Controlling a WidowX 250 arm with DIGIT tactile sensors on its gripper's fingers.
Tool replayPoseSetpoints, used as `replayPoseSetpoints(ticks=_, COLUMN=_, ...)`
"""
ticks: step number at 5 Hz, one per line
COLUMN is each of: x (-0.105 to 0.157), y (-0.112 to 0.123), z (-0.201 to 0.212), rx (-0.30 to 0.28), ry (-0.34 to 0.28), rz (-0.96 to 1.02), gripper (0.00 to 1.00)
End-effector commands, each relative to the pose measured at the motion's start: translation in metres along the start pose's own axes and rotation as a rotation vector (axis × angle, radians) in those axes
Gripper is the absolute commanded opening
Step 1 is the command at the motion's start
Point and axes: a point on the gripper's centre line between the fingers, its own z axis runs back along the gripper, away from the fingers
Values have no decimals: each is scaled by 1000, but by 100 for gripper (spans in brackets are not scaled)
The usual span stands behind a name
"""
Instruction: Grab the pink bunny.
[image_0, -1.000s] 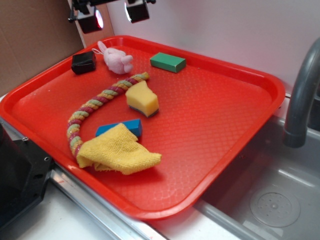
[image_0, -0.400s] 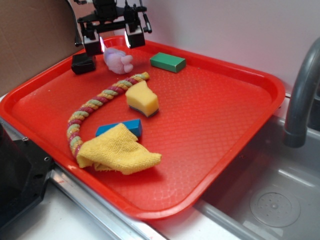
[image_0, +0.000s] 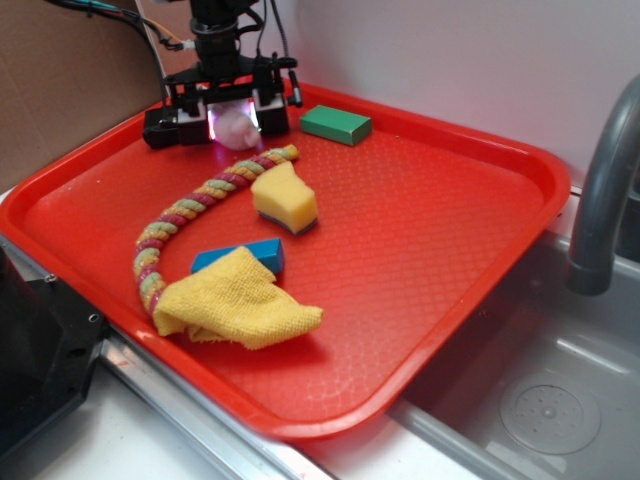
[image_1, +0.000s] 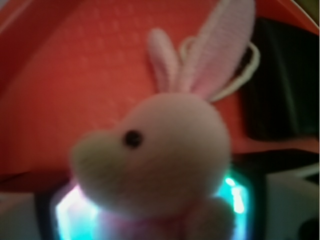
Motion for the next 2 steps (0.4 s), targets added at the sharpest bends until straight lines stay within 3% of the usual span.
replayPoseSetpoints(ticks=1, x=-17, y=51, z=56, rx=-289, ry=-135, rz=-312, gripper=0)
replayPoseSetpoints(ticks=2, x=-43, y=55, z=107, rx=-301, ry=-102, rz=-562, gripper=0)
